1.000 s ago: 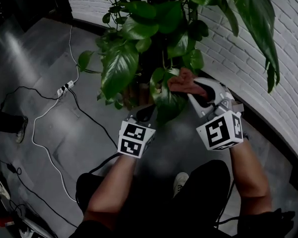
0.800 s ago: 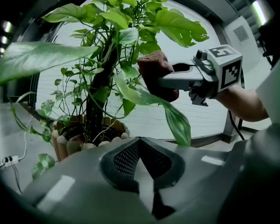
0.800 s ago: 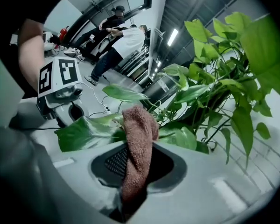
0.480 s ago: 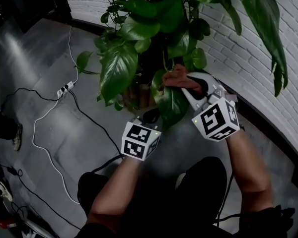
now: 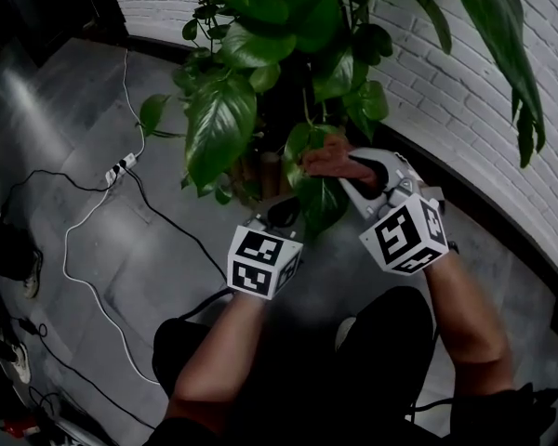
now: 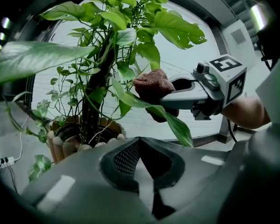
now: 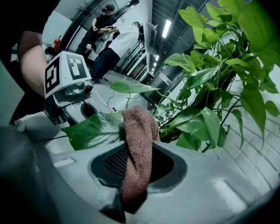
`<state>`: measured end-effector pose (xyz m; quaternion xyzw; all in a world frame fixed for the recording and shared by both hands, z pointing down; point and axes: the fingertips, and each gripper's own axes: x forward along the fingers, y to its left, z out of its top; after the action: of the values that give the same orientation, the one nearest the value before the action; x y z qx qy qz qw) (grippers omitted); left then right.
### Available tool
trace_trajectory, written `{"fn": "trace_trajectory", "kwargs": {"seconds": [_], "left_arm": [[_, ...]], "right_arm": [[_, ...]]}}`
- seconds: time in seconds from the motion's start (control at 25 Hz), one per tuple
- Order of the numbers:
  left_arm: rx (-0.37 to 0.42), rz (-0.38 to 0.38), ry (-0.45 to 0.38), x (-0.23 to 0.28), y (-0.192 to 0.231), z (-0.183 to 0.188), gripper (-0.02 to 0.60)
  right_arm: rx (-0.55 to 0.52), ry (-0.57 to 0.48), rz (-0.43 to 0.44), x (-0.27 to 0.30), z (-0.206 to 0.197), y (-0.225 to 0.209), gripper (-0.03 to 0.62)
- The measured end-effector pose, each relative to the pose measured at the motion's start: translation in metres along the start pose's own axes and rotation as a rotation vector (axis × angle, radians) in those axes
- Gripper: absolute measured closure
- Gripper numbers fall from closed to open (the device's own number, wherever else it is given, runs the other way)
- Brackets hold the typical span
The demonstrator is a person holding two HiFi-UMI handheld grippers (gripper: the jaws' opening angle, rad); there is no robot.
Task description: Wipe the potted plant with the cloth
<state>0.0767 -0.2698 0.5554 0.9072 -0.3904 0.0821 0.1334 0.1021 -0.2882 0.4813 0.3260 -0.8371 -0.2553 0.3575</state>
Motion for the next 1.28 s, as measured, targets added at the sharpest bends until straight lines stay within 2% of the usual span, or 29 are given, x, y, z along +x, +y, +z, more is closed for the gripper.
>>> {"fn": "trace_trajectory", "kwargs": {"seconds": [0.2, 0.48, 0.68, 0.76, 0.96, 1.28], "left_arm": [[-0.008, 0.001, 0.000, -0.003, 0.001, 0.000, 0.565], [0.022, 0.028, -0.034, -0.008, 0.010, 0.001, 0.565], [0.067, 0.062, -0.054, -0.010, 0.017, -0.003, 0.565], [0.075, 0.068, -0.065, -0.010, 0.019, 0.000, 0.565], [0.031, 0.047, -0.114, -0.012, 0.015, 0.006, 0.565], [0.049, 0.022, -0.088, -0.013, 0.002, -0.004, 0.565]], "right_arm": [[0.022, 0.009, 0.011, -0.009, 0.004, 0.015, 0.530], [-0.002, 0.039, 0.025, -0.021, 0.005, 0.043, 0.530], [-0.043, 0.062, -0.039, -0.029, 0.014, 0.058, 0.530], [-0.029, 0.060, -0.049, -0.031, 0.018, 0.063, 0.530], [0.027, 0.054, -0.051, -0.038, 0.024, 0.075, 0.530], [0.024, 0.048, 0.004, -0.048, 0.039, 0.098, 0.530]]}}
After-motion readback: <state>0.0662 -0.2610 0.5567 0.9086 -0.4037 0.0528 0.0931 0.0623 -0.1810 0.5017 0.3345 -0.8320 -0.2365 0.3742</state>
